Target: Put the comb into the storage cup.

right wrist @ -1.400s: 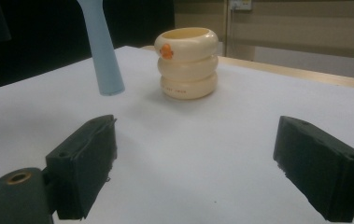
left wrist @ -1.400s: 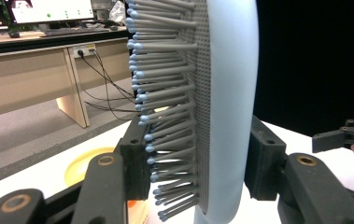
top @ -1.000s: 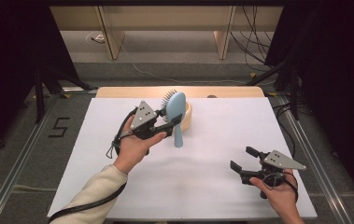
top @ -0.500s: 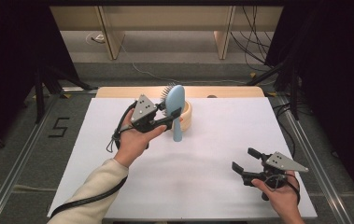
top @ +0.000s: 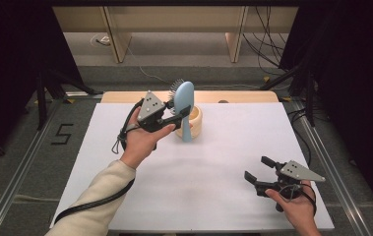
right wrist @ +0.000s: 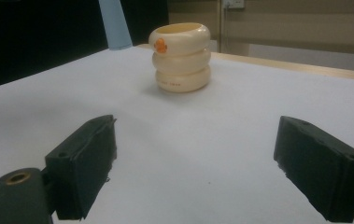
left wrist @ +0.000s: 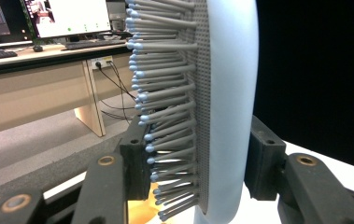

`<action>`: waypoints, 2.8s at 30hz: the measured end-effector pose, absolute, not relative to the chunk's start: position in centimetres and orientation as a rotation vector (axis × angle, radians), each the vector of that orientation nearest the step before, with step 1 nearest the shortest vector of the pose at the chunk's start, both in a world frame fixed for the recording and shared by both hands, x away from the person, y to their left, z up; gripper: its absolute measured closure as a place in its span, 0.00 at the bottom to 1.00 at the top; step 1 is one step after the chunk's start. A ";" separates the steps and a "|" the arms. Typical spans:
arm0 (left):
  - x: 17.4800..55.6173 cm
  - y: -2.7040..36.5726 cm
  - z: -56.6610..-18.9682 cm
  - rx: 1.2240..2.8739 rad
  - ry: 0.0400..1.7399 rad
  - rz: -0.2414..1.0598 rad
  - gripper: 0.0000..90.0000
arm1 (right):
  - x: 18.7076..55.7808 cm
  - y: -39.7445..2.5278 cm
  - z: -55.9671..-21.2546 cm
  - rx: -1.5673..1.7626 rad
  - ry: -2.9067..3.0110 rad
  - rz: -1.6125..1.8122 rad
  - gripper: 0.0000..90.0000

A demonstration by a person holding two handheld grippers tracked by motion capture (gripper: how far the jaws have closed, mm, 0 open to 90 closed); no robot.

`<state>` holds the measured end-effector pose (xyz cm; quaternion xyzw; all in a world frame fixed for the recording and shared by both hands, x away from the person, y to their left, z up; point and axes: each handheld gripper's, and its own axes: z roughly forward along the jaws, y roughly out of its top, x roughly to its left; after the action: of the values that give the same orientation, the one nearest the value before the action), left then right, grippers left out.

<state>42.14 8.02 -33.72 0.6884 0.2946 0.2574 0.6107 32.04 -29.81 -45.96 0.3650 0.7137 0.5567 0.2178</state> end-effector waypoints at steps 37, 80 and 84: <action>44.1 6.8 -32.2 1.584 0.664 0.639 0.57 | 32.0 -29.8 -46.1 1.014 1.984 1.545 0.16; 46.0 6.1 -30.7 1.585 0.633 0.683 0.57 | 32.2 -29.8 -46.2 1.014 1.984 1.550 0.16; 46.3 6.1 -30.6 1.583 0.637 0.689 0.57 | 32.2 -29.8 -46.2 1.015 1.984 1.551 0.16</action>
<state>46.33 6.14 -30.64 0.6845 0.2752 0.2980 0.6057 32.16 -29.77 -46.20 0.3654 0.7142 0.5583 0.2115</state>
